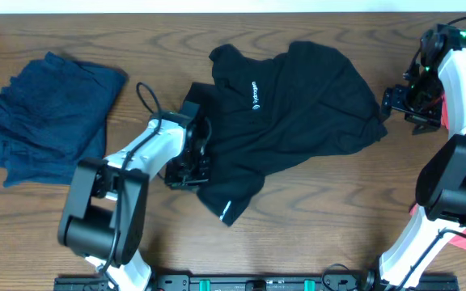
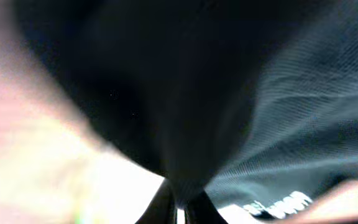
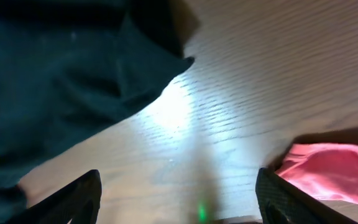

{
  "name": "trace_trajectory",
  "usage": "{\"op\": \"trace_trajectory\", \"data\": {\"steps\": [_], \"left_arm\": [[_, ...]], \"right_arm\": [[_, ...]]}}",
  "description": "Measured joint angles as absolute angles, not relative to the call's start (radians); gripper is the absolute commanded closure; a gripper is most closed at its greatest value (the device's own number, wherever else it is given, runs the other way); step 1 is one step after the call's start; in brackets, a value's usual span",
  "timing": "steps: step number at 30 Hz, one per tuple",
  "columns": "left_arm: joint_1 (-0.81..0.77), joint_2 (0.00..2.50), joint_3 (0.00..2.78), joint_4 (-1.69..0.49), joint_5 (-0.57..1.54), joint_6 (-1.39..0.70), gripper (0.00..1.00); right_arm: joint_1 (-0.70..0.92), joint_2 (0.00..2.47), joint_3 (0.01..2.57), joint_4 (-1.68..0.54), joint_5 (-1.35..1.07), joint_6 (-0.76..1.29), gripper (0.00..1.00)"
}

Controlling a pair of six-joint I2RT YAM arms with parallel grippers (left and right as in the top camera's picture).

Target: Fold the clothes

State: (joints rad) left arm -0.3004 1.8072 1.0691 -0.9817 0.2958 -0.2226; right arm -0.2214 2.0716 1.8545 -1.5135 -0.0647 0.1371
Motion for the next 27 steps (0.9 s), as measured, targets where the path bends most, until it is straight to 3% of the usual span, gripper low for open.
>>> {"op": "trace_trajectory", "data": {"steps": [11,20,27], "left_arm": [[-0.083,1.414,1.11,-1.139,0.312,-0.178,0.94],[-0.08,1.405,1.11,-1.131,0.312,-0.178,0.94],[-0.08,1.414,1.11,-1.126,0.312,-0.175,0.94]], "right_arm": [[-0.242,2.041,1.751,-1.526,-0.256,0.022,0.23],[-0.18,1.799,1.336,-1.283,-0.364,0.039,0.25],[-0.053,1.666,1.082,-1.081,-0.395,0.18,0.29]]}}
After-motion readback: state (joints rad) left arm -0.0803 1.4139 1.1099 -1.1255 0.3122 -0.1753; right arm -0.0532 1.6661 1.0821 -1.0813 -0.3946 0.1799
